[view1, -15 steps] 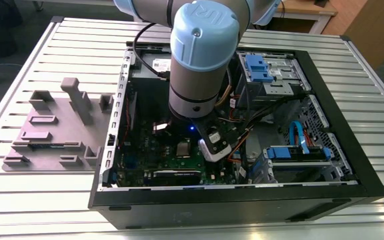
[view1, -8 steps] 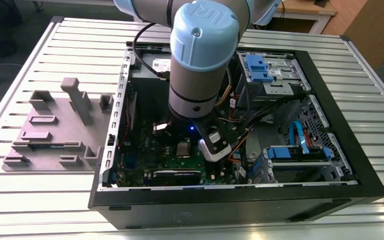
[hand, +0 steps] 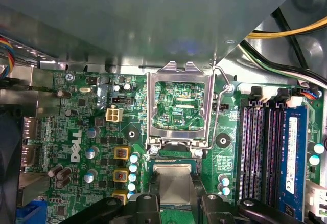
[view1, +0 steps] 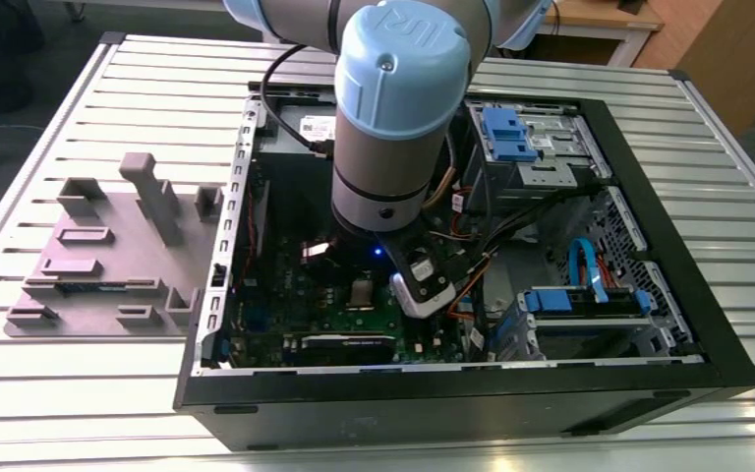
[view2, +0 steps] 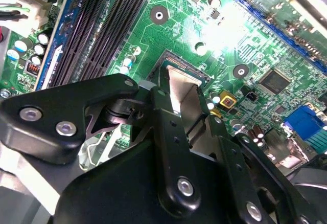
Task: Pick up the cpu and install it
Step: 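Place the cpu into insertion slot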
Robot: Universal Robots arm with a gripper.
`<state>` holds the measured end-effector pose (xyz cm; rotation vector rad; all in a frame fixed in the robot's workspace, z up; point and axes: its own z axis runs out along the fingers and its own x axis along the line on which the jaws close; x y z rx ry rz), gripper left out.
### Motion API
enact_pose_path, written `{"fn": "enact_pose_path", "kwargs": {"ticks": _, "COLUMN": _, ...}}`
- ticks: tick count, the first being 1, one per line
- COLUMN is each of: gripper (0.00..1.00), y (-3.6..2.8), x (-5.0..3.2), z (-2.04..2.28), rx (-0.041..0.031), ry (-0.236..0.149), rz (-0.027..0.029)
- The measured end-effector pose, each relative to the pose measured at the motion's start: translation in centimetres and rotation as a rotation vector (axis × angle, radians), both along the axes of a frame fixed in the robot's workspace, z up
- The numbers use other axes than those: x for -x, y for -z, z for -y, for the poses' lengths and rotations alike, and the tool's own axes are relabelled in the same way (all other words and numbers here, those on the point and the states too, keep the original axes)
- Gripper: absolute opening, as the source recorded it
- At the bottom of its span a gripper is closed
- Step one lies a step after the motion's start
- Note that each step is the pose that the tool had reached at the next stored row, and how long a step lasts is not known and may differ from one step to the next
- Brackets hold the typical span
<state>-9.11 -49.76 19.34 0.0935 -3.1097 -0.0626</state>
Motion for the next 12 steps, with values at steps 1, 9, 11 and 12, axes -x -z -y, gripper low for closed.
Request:
{"fn": "enact_pose_path", "kwargs": {"ticks": 1, "gripper": 0.34, "y": 0.0, "x": 0.0, "z": 0.0, "rx": 0.0, "ry": 0.0, "rz": 0.0}}
{"fn": "enact_pose_path", "kwargs": {"ticks": 9, "gripper": 0.34, "y": 0.0, "x": 0.0, "z": 0.0, "rx": -0.0002, "ry": 0.0, "rz": 0.0001}}
{"fn": "enact_pose_path", "kwargs": {"ticks": 11, "gripper": 0.35, "y": -0.01, "x": 0.0, "z": 0.0, "rx": -0.0002, "ry": 0.0, "rz": 0.0}}
{"fn": "enact_pose_path", "kwargs": {"ticks": 12, "gripper": 0.35, "y": 0.0, "x": 0.0, "z": -0.01, "rx": -0.0005, "ry": 0.0, "rz": 0.0002}}
